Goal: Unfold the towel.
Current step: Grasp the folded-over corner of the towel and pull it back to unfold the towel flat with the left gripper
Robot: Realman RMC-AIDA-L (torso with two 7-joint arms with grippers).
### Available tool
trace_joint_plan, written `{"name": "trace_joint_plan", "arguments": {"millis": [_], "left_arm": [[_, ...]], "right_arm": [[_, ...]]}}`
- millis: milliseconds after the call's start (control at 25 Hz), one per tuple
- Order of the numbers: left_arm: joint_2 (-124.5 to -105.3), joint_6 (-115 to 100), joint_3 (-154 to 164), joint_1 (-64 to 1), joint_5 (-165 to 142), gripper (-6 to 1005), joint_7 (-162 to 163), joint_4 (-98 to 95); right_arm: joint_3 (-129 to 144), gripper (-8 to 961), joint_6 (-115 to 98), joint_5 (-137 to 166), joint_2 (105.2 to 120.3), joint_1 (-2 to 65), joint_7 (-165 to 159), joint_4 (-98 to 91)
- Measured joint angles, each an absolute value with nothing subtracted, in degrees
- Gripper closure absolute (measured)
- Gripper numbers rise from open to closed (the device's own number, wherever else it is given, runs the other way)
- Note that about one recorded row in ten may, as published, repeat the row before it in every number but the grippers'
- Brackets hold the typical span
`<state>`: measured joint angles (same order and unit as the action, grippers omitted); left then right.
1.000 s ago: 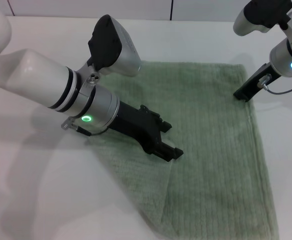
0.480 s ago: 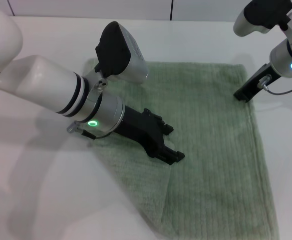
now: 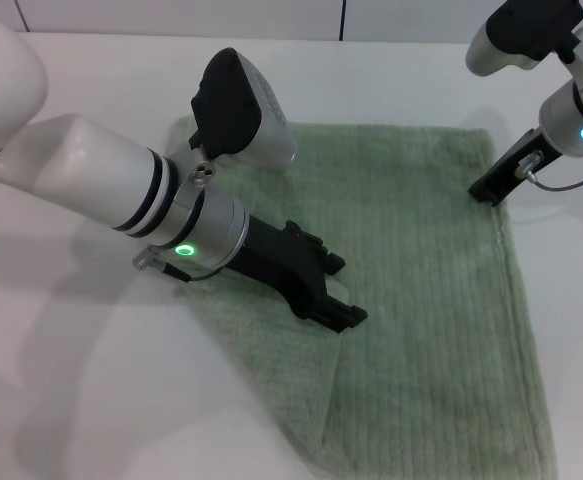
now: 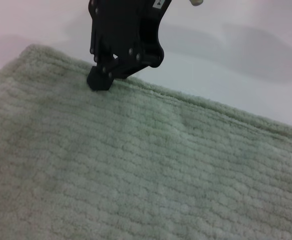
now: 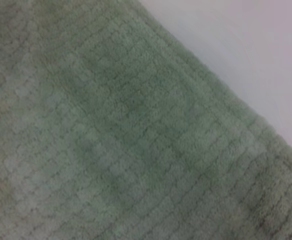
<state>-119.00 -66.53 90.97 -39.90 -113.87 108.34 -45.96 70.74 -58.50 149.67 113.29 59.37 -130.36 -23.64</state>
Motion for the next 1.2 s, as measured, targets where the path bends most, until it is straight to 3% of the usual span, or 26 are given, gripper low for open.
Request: {"name": "trace_joint_plan", "arguments": {"millis": [480, 920, 1200], "left_arm": [[-119.0, -66.37, 91.73, -40.08, -114.27, 412, 108.62, -45.9], [-119.0, -66.27, 92.9, -40.56, -114.4, 411, 108.63, -45.44], [-118.93, -66.26, 93.01, -40.61, -114.32, 528, 109.15, -45.44]], "right_arm": [[70.75, 924, -58.86, 149.68, 113.29, 59.57, -130.49, -23.76], [70.75, 922, -58.64, 149.68, 113.29, 59.59, -130.52, -23.72], [70.75, 921, -58.62, 149.68, 113.27, 59.59, -130.52, -23.73]]}}
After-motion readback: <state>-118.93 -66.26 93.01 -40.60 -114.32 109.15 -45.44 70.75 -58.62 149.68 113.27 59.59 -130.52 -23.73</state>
